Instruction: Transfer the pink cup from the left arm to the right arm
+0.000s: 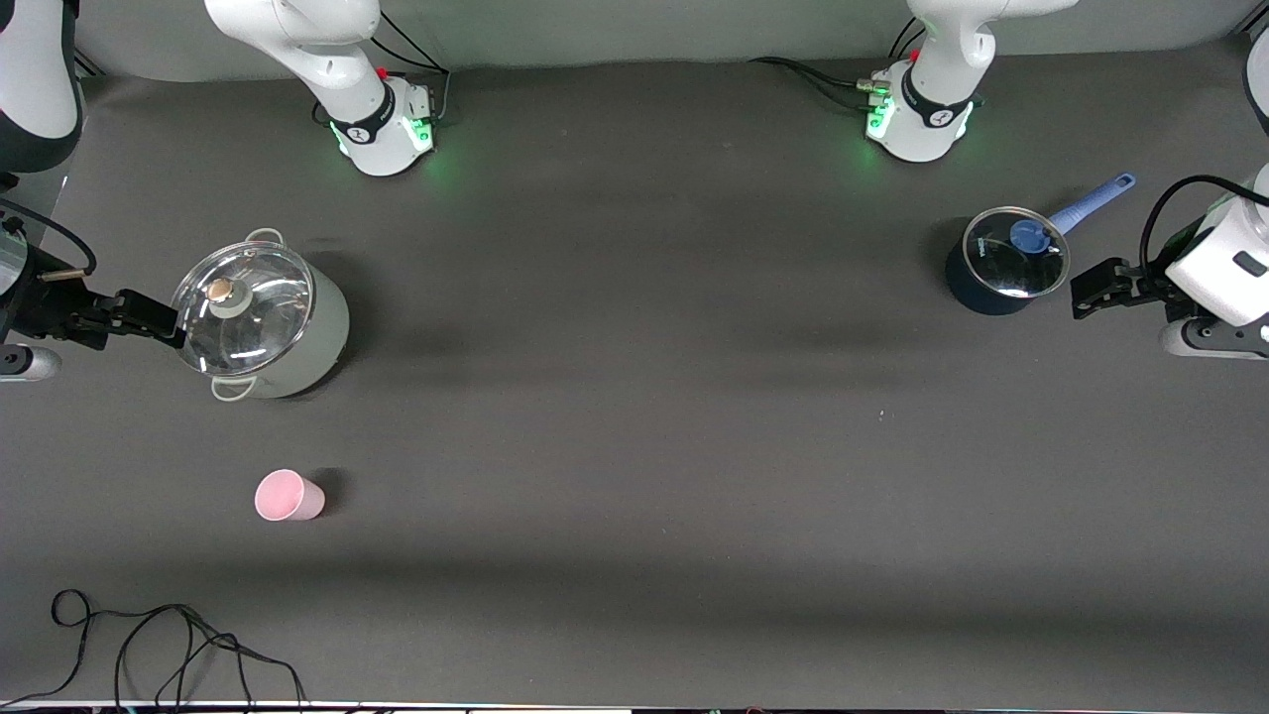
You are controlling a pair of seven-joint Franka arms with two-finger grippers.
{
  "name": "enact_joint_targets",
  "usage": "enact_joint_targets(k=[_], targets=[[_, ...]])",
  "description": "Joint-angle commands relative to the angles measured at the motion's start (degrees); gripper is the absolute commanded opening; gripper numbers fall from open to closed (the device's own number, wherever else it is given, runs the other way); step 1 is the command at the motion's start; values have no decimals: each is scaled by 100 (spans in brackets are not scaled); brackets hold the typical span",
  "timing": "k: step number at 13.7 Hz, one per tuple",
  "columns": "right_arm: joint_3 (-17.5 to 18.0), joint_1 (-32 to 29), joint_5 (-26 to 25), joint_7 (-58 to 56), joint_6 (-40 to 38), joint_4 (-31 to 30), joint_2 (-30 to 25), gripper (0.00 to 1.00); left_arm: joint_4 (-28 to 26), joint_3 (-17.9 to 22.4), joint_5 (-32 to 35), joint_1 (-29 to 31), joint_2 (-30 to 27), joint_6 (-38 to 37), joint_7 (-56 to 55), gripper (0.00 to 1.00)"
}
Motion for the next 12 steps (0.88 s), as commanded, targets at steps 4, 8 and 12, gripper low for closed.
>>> enact_joint_targets(k=[4,8,12], targets=[[60,-37,-64,78,-167,102,-101,100,128,29,-8,-39,48,-130,65,100],[51,-37,-46,-19,-740,208,-101,100,128,29,-26,-39,48,-174,56,100],[51,-37,-29,-19,-740,208,-92,100,128,29,-26,-48,48,-165,56,100]])
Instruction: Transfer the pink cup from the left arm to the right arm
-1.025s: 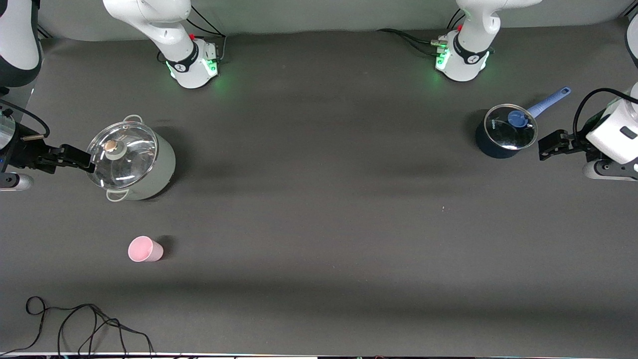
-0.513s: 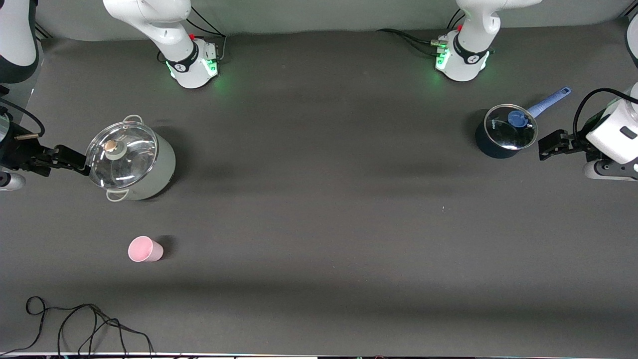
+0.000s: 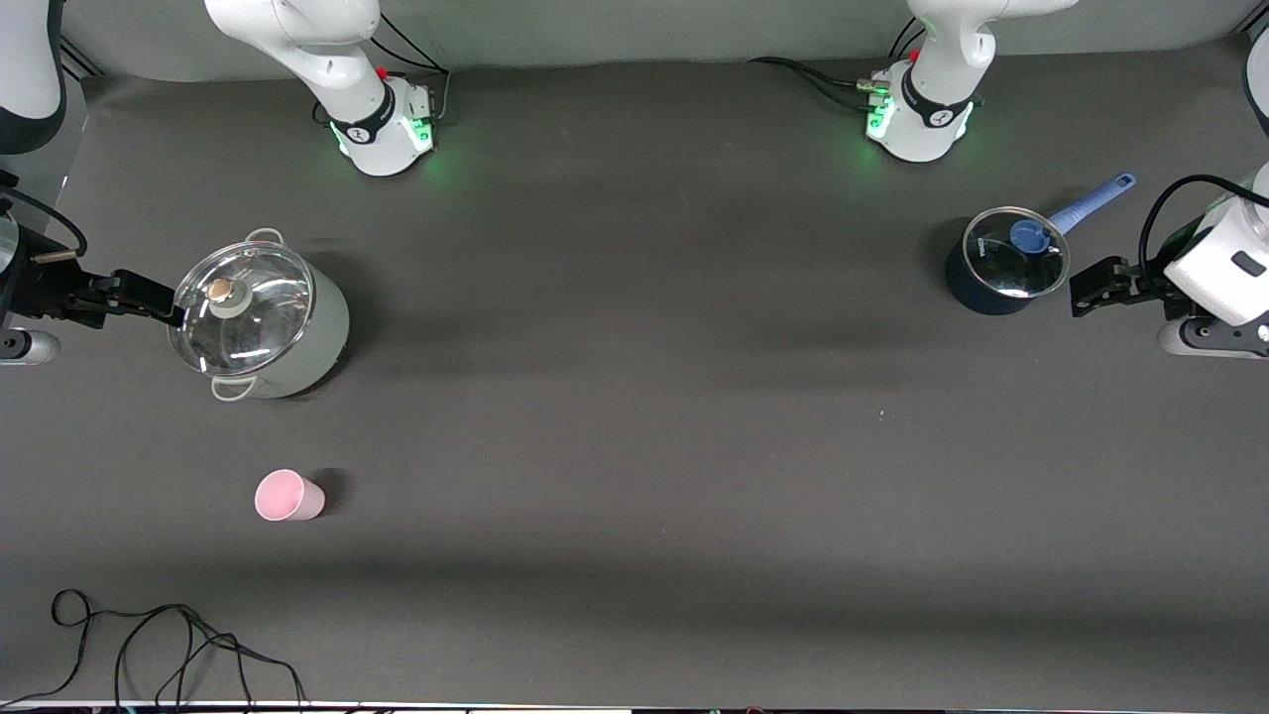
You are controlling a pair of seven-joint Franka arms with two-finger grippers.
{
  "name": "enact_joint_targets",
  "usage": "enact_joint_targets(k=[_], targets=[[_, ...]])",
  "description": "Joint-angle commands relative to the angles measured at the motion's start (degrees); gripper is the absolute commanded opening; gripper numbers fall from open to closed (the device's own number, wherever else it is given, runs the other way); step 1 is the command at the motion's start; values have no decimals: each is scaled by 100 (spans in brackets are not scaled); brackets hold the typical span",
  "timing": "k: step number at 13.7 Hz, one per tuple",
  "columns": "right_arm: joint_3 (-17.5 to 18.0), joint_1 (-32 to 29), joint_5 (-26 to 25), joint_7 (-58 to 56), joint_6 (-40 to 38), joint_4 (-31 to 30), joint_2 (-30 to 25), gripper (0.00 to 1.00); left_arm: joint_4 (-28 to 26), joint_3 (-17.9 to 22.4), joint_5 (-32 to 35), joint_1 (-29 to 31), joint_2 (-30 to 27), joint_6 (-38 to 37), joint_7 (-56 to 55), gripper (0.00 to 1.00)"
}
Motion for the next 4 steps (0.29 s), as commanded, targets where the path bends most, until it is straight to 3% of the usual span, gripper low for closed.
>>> enact_joint_targets(k=[1,4], targets=[[48,-46,-28,-16,-103,49,-43,100,128,29,-20,-48,48,-109,47,100],[48,-46,-20,-16,-94,58,-17,100,128,29,-20,-48,48,-118,47,100]])
